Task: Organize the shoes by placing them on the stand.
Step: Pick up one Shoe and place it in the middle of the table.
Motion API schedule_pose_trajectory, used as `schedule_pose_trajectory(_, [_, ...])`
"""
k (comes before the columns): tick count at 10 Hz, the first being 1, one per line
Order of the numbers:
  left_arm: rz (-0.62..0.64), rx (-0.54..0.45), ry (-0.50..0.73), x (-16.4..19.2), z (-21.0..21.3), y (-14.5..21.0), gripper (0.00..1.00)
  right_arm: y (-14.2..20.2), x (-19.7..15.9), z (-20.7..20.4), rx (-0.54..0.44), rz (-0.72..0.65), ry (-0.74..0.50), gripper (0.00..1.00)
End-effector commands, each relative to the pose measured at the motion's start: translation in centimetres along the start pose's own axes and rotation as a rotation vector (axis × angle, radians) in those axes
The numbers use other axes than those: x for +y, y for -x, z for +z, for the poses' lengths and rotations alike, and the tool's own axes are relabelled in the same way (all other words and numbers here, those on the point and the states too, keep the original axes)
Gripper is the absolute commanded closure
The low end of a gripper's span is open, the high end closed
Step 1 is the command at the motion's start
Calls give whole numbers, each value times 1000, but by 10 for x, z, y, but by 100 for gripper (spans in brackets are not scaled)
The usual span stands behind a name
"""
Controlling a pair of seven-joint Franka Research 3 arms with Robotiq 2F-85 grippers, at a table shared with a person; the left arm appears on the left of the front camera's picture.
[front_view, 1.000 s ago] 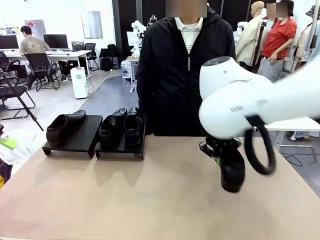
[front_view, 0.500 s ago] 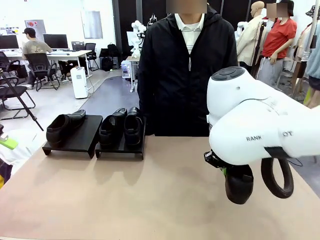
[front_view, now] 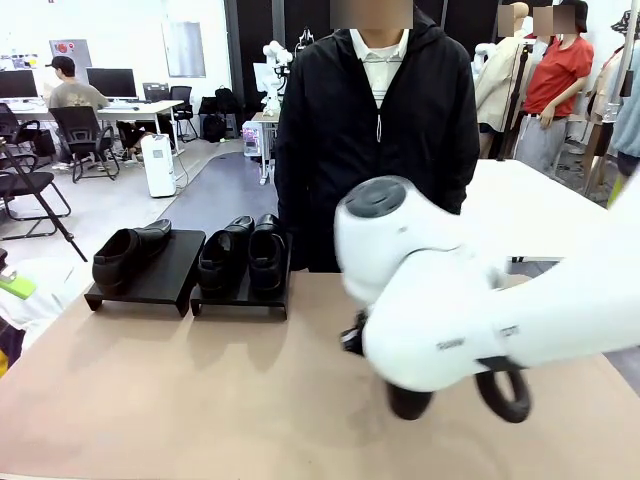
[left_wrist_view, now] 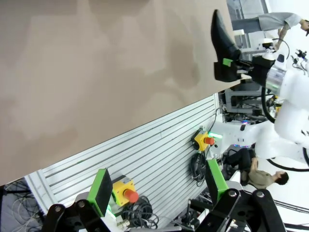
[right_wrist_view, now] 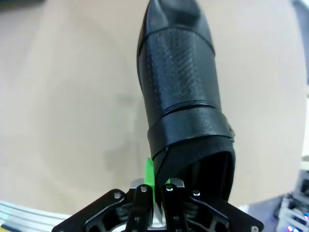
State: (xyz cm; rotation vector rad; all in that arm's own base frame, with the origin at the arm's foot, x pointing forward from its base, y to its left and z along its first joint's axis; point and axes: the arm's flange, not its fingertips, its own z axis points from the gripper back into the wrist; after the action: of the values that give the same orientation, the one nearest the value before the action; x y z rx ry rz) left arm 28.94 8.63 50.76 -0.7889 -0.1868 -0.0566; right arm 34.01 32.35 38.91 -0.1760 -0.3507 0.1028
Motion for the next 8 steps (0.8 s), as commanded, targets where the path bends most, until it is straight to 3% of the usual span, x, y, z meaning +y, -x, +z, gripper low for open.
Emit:
schedule_pose_trajectory(1, [-8, 5, 3, 1, 1, 1, 0, -31, 63, -26, -11, -36, -20, 100])
schedule_pose_trajectory(3, [-8, 5, 3, 1, 1, 1, 0, -31, 105, -26, 45, -61, -104, 100])
schedule_pose_trajectory(8, [-8, 5, 3, 1, 1, 1, 0, -39, 134, -38, 118, -89, -260, 100])
